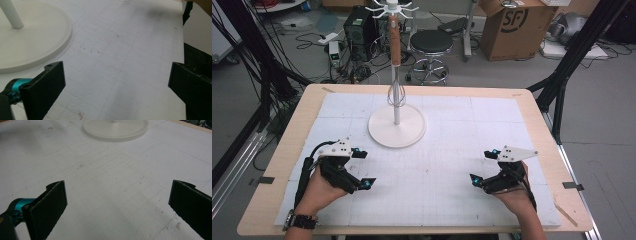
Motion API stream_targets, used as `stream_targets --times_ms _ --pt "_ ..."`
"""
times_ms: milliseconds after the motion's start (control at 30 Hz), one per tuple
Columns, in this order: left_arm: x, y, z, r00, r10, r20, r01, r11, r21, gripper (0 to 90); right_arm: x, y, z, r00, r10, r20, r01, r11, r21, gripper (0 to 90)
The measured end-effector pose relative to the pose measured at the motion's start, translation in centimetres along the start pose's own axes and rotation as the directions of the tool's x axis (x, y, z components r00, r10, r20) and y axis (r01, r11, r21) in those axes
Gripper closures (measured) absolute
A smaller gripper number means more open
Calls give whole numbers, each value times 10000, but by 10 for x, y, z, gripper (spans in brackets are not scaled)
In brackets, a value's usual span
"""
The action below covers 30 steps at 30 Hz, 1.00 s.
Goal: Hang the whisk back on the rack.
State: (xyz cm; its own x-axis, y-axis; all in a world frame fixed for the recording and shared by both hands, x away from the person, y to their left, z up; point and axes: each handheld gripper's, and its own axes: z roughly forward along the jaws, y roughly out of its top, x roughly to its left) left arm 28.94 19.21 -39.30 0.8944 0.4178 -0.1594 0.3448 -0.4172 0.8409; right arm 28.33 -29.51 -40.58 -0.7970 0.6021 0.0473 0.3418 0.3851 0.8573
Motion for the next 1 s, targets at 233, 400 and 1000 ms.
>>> stream_targets --times_ms 233,400,1000 --pt "-1 0 -1 10000 34 21 -34 10000 -58 16 2 0 2 10000 -25 -48 26 9999 116 6" --pt "-1 -1 -4 10000 65 -35 -65 9999 -134 16 2 0 2 10000 -35 -51 35 10000 57 5" --pt "1 -6 -1 9999 -1 -137 2 10000 77 16 1 1 4 10000 -31 -65 32 10000 67 6"
